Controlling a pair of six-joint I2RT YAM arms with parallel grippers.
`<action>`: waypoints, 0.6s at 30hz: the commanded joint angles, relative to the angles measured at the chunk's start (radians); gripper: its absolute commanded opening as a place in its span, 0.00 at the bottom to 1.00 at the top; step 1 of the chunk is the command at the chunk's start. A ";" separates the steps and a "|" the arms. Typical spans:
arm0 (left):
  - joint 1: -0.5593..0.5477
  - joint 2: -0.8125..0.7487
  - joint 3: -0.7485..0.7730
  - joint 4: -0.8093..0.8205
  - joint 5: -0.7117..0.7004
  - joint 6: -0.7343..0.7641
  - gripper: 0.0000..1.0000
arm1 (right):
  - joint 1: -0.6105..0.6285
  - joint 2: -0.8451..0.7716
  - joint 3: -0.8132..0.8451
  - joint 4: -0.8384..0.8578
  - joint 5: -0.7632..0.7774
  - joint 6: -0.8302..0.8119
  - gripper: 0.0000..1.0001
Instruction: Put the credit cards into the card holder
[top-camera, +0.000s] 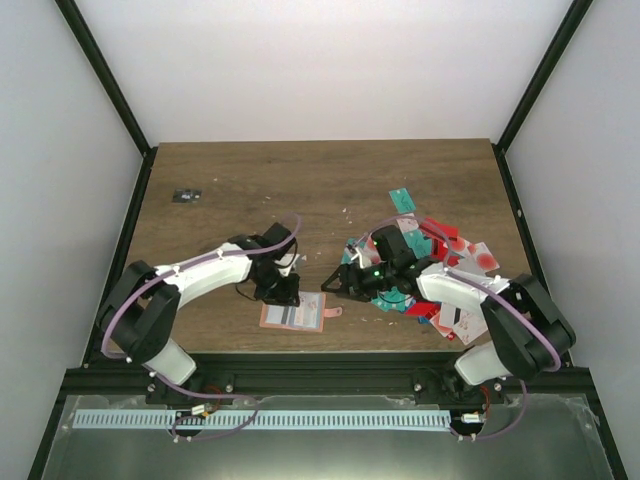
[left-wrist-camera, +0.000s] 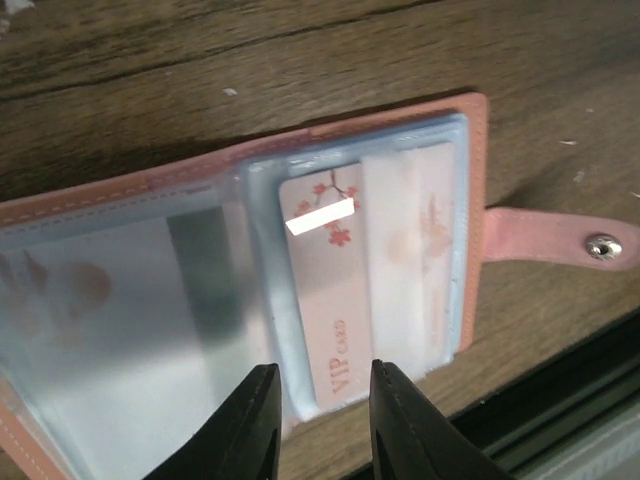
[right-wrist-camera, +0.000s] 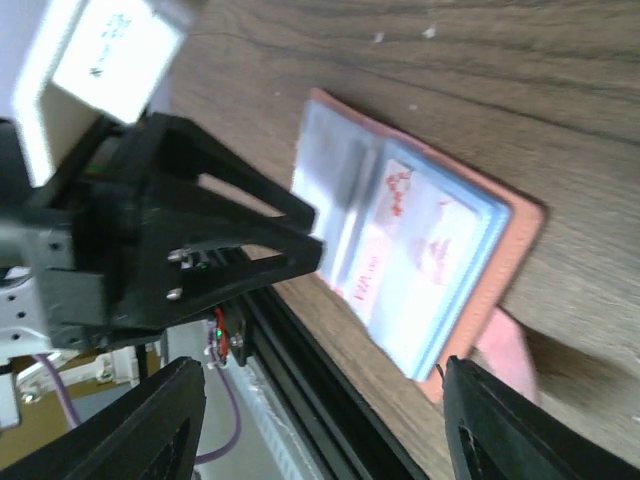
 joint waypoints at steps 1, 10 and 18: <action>0.007 0.054 0.002 0.006 -0.017 0.042 0.24 | 0.044 0.035 -0.020 0.161 -0.082 0.083 0.66; 0.009 0.158 -0.025 0.064 0.010 0.047 0.20 | 0.070 0.151 -0.029 0.206 -0.047 0.140 0.60; 0.018 0.235 0.004 0.144 0.095 0.010 0.20 | 0.058 0.218 0.010 0.148 -0.019 0.115 0.57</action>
